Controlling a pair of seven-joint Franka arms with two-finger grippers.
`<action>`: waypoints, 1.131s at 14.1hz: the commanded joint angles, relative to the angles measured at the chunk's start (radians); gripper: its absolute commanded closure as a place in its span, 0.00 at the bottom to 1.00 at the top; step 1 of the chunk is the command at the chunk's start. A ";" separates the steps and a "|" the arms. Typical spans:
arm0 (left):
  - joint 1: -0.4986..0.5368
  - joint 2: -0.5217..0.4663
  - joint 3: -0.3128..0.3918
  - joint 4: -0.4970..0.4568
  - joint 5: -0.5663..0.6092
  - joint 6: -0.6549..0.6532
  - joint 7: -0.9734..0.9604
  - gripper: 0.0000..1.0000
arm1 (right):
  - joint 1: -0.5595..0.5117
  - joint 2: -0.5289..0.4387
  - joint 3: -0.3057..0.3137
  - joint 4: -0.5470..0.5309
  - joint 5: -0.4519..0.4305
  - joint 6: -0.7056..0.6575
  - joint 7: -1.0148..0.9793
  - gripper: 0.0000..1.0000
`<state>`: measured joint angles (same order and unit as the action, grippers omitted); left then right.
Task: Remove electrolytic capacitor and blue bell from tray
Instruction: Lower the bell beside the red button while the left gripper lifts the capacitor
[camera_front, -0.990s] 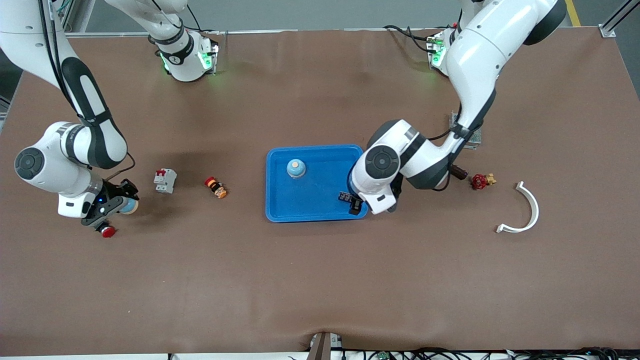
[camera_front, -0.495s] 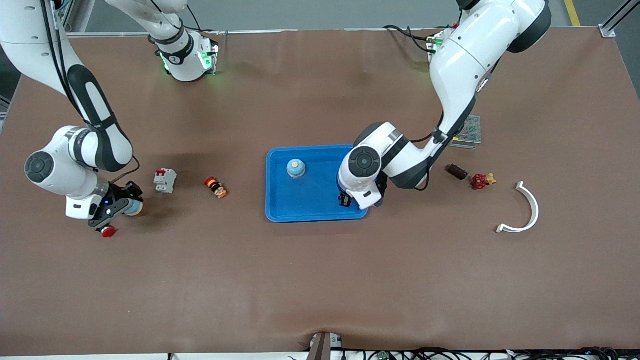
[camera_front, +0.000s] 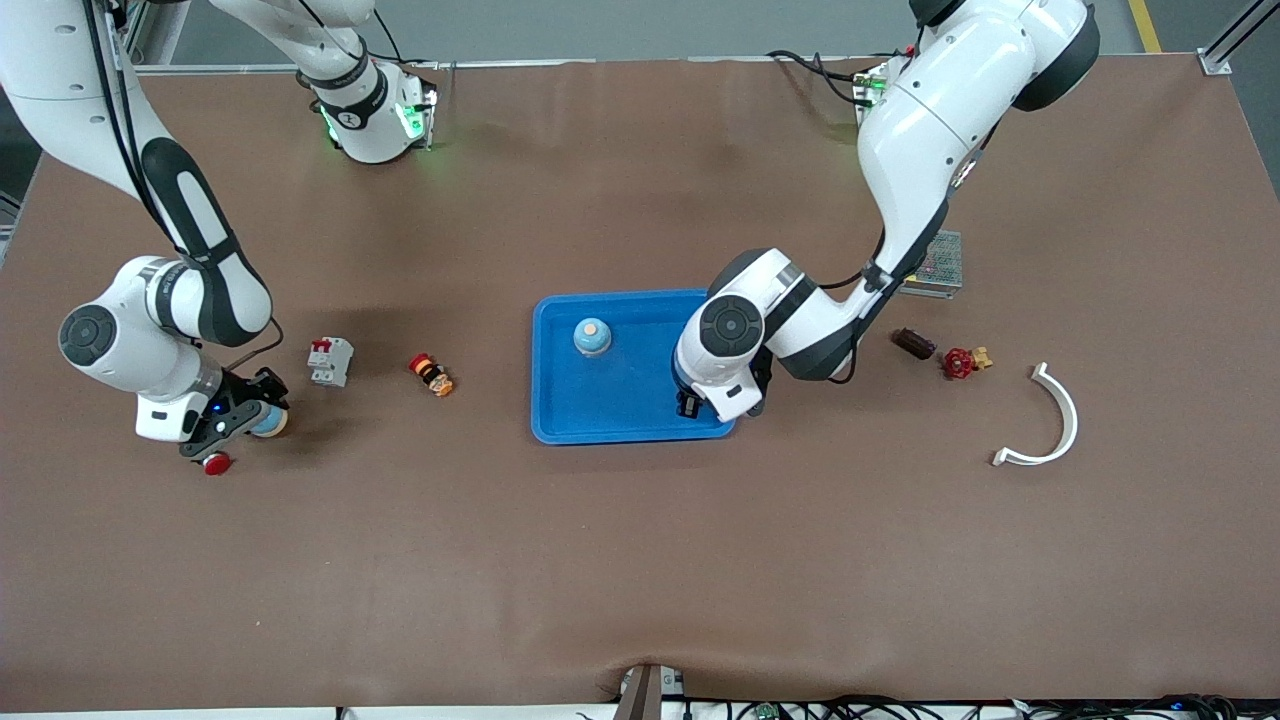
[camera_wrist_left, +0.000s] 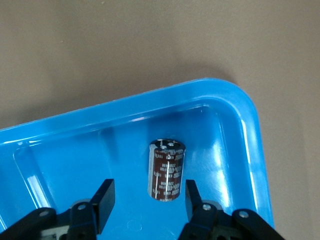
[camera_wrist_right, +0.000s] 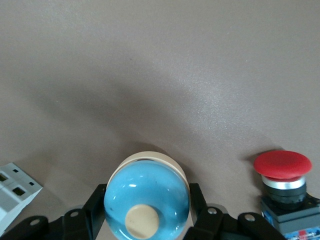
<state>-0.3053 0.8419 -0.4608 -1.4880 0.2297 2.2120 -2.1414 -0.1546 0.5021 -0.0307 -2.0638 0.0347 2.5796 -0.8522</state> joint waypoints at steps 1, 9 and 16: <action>-0.027 0.020 0.031 0.025 -0.001 0.008 -0.015 0.42 | -0.016 0.001 0.014 -0.009 0.014 0.016 -0.022 0.51; -0.052 0.025 0.064 0.025 -0.006 0.023 -0.009 0.89 | -0.014 0.016 0.015 -0.004 0.014 0.037 -0.021 0.44; -0.035 -0.049 0.064 0.026 0.005 -0.003 0.035 1.00 | -0.002 0.012 0.015 0.010 0.043 0.021 -0.002 0.00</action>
<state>-0.3375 0.8402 -0.4073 -1.4537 0.2305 2.2334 -2.1313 -0.1545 0.5217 -0.0253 -2.0601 0.0584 2.6080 -0.8520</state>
